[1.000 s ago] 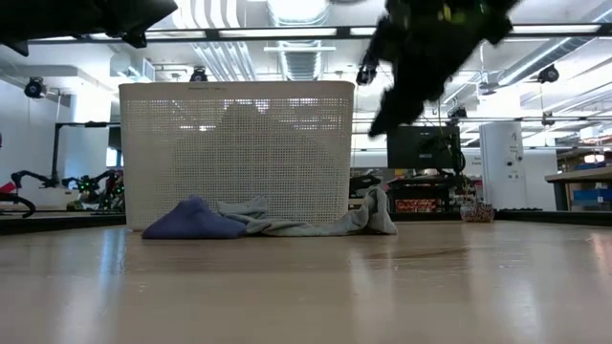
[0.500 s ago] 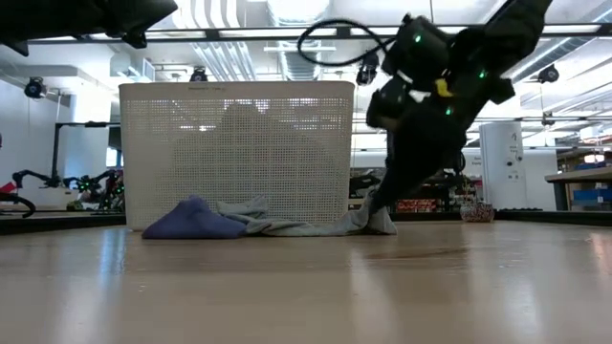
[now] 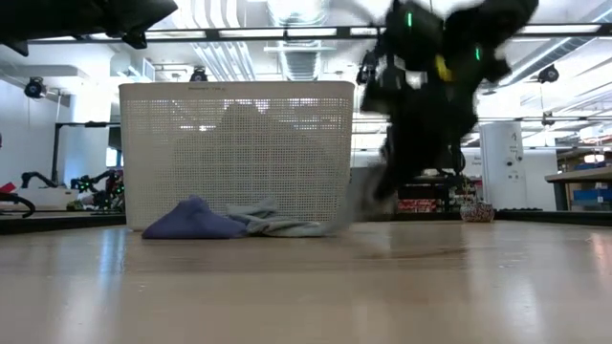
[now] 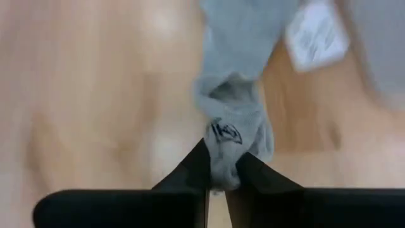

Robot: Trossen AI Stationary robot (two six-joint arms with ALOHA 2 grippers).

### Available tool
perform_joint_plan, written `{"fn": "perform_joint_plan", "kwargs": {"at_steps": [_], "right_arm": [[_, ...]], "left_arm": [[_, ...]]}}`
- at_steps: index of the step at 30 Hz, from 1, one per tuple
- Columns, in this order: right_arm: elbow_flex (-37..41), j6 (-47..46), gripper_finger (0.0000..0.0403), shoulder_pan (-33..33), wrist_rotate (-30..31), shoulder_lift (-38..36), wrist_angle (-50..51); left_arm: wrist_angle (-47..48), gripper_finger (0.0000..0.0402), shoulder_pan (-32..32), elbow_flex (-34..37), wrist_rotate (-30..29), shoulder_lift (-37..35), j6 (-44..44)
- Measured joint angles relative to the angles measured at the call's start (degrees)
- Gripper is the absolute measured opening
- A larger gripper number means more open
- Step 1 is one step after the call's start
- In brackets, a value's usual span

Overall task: Sort clothes
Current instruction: Put the gray sock into the white laundry bin

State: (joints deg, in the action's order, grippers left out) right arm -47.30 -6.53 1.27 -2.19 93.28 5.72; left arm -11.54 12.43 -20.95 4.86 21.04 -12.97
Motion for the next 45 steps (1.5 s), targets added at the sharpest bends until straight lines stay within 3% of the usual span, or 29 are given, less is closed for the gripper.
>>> {"fn": "perform_joint_plan", "kwargs": {"at_steps": [5,10,18,23,29,36,45], "right_arm": [[-7.3,3.7,0.0004,2.9,0.7,-6.0,8.1],[-16.8,9.0,0.0003,3.9,0.8,-11.1,9.1],[-33.8,22.1,0.0001,3.0,6.9,-12.0,9.3],[-42.1,29.5,0.0001,-0.6,11.2,-9.7,9.7],[-50.6,33.1,0.0000,-8.5,11.4,-5.7,12.5],[-59.7,31.2,0.0000,-17.3,8.4,2.4,22.8],[-65.1,26.6,0.0005,-23.1,6.1,15.4,35.8]], "left_arm": [[0.0,0.0000,0.0,0.0,0.0,0.0,0.2],[0.0,0.0000,0.0,0.0,0.0,0.4,0.2],[0.0,0.0000,0.0,0.0,0.0,0.4,0.2],[-0.3,0.0000,0.0,0.0,0.1,0.5,0.2],[-0.5,0.0006,0.0,0.0,0.2,0.5,0.2],[-0.6,0.0022,0.0,0.0,0.3,0.6,0.2],[-0.6,0.0037,0.0,0.0,0.3,0.8,0.2]]}}
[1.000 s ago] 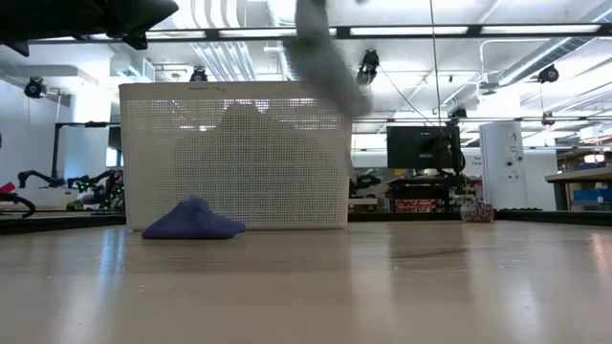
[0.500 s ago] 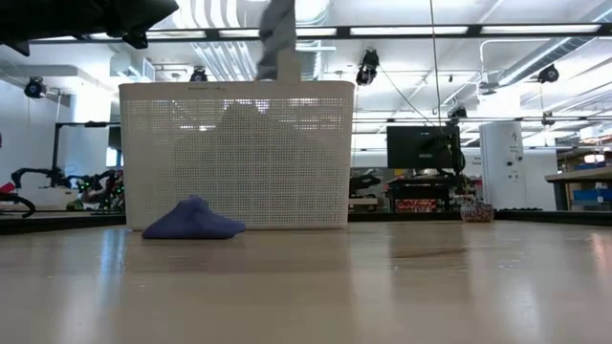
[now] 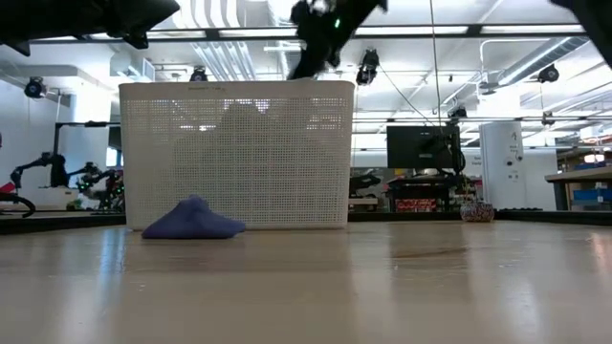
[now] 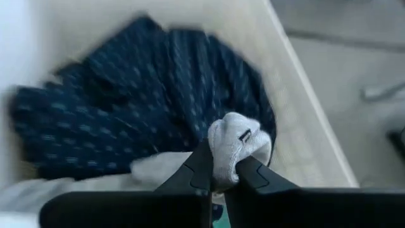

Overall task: Sort clothes
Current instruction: Put the gray sock into the white laundry bin, then put the blue sock into the white laundry bin

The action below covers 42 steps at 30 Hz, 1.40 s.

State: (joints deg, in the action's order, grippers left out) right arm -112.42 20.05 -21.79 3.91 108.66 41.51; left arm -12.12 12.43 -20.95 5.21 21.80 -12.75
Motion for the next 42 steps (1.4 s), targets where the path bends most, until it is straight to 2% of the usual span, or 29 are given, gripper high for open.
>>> {"fn": "perform_joint_plan", "kwargs": {"at_steps": [4,9,15,19,21,23,27,29,32,36,42], "right_arm": [[-1.0,-2.1,0.0033,-1.3,0.1,4.6,1.1],[-3.9,-2.0,0.0096,-1.2,0.1,7.9,5.0],[-8.6,-2.1,0.0185,-0.4,0.2,7.5,9.1],[-13.8,-2.0,0.0212,0.0,0.1,6.0,15.1],[-15.5,-1.4,0.0202,0.1,0.1,5.0,18.3],[-15.7,-0.2,0.0169,0.5,0.2,3.8,21.1],[-11.6,0.5,0.0052,1.2,-2.9,0.4,23.0],[-7.9,0.5,0.0014,1.6,-5.7,-1.7,22.5],[-1.0,-0.2,0.0012,3.1,-5.6,-5.3,20.8],[10.1,-0.7,0.0002,6.7,-6.0,-12.4,13.0],[25.8,-5.2,0.0000,11.4,-5.3,-24.6,2.7]], "left_arm": [[0.1,0.0042,0.0,0.0,0.0,0.2,0.0],[0.2,0.0045,0.0,0.0,0.0,0.5,0.0],[0.2,0.0049,0.0,-0.2,0.0,1.1,-2.8],[5.4,0.0056,0.0,-4.6,-0.3,2.6,-3.7],[12.2,0.0057,0.0,-8.8,-0.3,4.1,-4.4],[19.9,0.0055,0.0,-13.2,-0.3,6.4,-4.4],[30.9,0.0038,-0.1,-19.9,-0.3,12.3,-3.1],[34.3,0.0026,-0.8,-21.6,-0.3,15.2,-2.8],[37.2,0.0006,-2.6,-22.5,-0.3,19.5,-2.0],[37.3,0.0004,-7.1,-22.5,-0.6,24.8,-1.3],[37.2,0.0001,-16.3,-22.5,-5.8,33.2,1.1]]}}
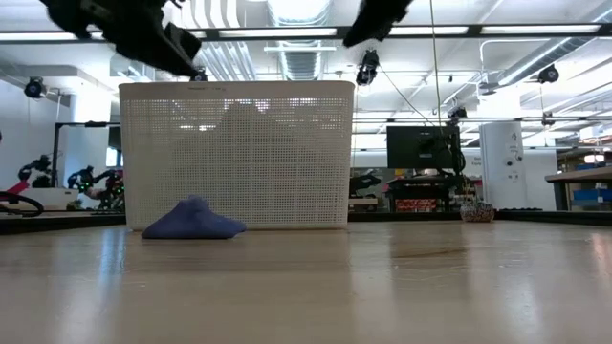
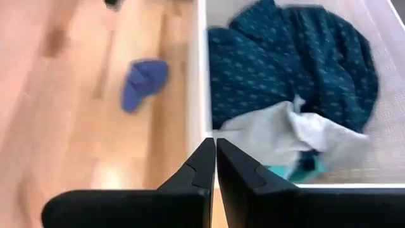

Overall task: Sort clothes
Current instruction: Put the blue sock into the white laundry bin

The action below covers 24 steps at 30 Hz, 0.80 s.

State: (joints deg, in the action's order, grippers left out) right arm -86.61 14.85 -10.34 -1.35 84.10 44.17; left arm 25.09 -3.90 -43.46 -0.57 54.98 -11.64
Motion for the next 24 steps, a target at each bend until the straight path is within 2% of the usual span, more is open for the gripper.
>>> {"fn": "perform_joint_plan", "kwargs": {"at_steps": [5,11,17,24], "right_arm": [[11.3,-3.9,0.0000,3.5,3.3,-8.9,-6.9],[21.4,-8.1,0.0000,6.5,6.6,-16.7,-10.8],[27.8,-10.8,0.0000,7.5,8.2,-21.3,-13.6],[30.1,-12.2,0.0000,7.5,9.1,-22.7,-13.7]], "left_arm": [[0.0,0.0011,-5.0,0.0,-1.2,8.0,5.7],[0.4,0.0044,-7.4,0.0,-9.5,18.1,7.9],[-1.7,0.0109,-7.4,0.1,-11.0,25.5,9.2],[-4.2,0.0192,-7.4,0.1,-13.2,32.1,9.8]]}}
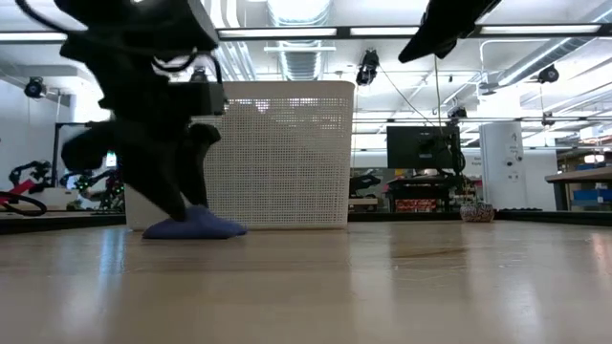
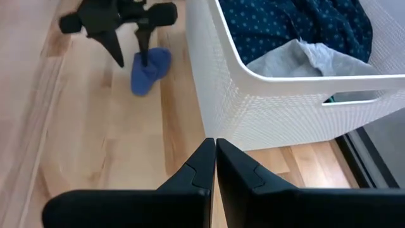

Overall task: Sort clothes
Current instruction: Put the blue sock into the white laundry bin

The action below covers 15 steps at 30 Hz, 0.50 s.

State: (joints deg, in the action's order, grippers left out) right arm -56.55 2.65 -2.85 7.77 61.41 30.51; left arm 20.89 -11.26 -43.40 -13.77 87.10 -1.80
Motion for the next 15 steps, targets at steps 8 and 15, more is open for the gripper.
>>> {"fn": "perform_joint_plan", "kwargs": {"at_steps": [8,15], "right_arm": [[0.0,0.3,0.0000,0.0,-0.1,0.6,-1.3],[0.0,0.4,0.0000,0.0,-0.1,0.5,-1.2]], "left_arm": [[-0.2,0.0168,0.6,-0.1,-6.9,5.4,2.4],[2.2,0.0014,0.4,0.1,-9.8,-0.8,2.4]]}}
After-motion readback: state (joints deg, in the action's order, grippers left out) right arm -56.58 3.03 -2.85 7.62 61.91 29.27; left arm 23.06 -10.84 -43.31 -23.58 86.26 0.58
